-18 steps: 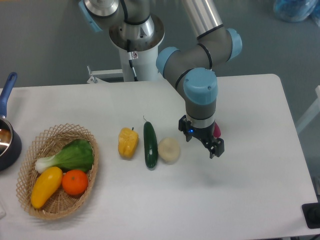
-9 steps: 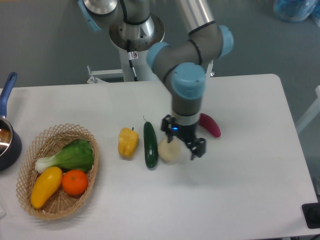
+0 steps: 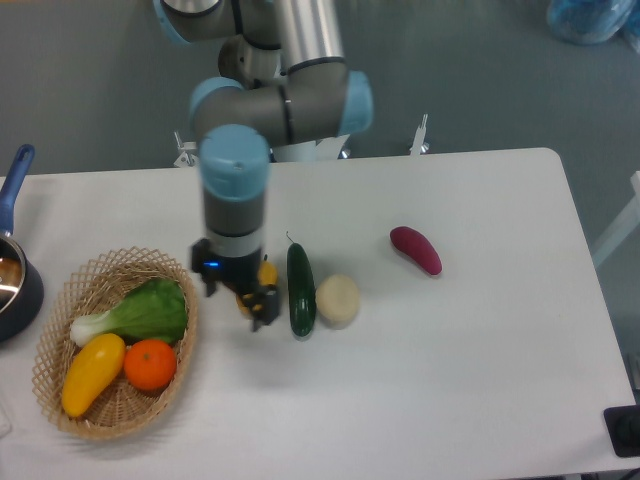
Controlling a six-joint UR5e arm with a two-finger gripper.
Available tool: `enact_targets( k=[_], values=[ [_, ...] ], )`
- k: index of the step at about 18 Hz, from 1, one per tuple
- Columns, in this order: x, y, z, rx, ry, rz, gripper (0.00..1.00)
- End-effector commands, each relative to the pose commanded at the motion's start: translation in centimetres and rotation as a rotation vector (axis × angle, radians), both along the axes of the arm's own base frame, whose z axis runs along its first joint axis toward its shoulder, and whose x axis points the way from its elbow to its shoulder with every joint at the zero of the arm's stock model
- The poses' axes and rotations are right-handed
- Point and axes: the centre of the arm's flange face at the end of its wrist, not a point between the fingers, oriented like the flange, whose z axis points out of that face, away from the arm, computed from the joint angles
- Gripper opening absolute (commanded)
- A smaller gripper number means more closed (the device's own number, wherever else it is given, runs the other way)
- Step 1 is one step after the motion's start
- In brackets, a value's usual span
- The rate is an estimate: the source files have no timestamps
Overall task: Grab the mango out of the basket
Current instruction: 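Move the gripper over the wicker basket above the yellow mango, then lower the gripper onto the yellow mango and close on it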
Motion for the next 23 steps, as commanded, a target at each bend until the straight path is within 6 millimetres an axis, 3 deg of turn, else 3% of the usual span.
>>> enact_targets(
  k=[3,8,11,16,23],
  values=[
    [3.0,3.9,-0.1,0.011,-0.03,0.037,1.0],
    [5.6,7.8,-3.8,-0.028,-0.073,0.089,1.0],
    [6.3,8.7,-4.4,-0.035,-0.083,0.11,1.0],
    [5.7,9.9,-6.7,-0.057,-0.087,0.133,1.0],
    [5.4,10.1,-8.9,-0.094,-0.073,0.149,1.0]
  ],
)
